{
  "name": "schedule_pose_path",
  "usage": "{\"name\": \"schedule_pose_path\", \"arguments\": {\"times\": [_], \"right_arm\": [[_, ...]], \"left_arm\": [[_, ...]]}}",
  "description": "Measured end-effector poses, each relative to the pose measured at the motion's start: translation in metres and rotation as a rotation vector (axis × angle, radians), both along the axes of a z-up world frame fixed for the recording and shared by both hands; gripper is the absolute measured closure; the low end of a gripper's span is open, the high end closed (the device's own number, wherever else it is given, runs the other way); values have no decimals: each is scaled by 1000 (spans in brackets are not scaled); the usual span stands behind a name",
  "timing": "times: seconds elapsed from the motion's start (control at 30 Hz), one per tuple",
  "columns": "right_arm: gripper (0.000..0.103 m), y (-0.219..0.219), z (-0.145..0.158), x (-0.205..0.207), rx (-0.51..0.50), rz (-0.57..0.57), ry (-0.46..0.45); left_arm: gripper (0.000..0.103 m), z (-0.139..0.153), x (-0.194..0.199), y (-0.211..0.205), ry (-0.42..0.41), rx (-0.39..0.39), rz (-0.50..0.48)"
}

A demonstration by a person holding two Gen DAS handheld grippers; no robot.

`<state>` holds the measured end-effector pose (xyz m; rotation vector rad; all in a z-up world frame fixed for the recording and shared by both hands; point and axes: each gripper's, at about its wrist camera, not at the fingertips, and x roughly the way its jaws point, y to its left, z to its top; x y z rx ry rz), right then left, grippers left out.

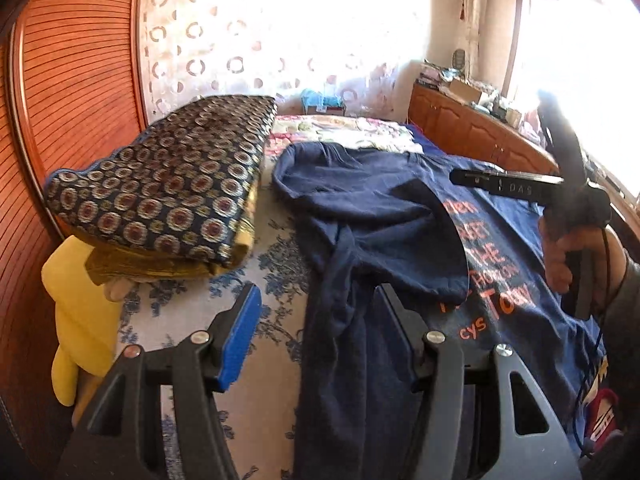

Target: Fold small clothes

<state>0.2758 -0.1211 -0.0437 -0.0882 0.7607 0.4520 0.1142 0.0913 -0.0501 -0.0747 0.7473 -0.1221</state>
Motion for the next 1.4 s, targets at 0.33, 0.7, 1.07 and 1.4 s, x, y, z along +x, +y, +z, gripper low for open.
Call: {"name": "schedule_pose_path", "arguments": {"times": [0.33, 0.7, 1.07, 1.4], "right_arm": [[55, 22, -21, 26, 26, 82, 101], [102, 18, -28, 50, 22, 120, 113], [81, -11, -27, 55, 31, -16, 128], [79, 36, -41, 63, 13, 103, 168]], "left_arm": [[44, -33, 17, -8, 89, 47, 8], [44, -46, 24, -10, 143, 46, 7], [44, -47, 27, -12, 139, 53, 9], [44, -48, 27, -12, 139, 47, 9]]}}
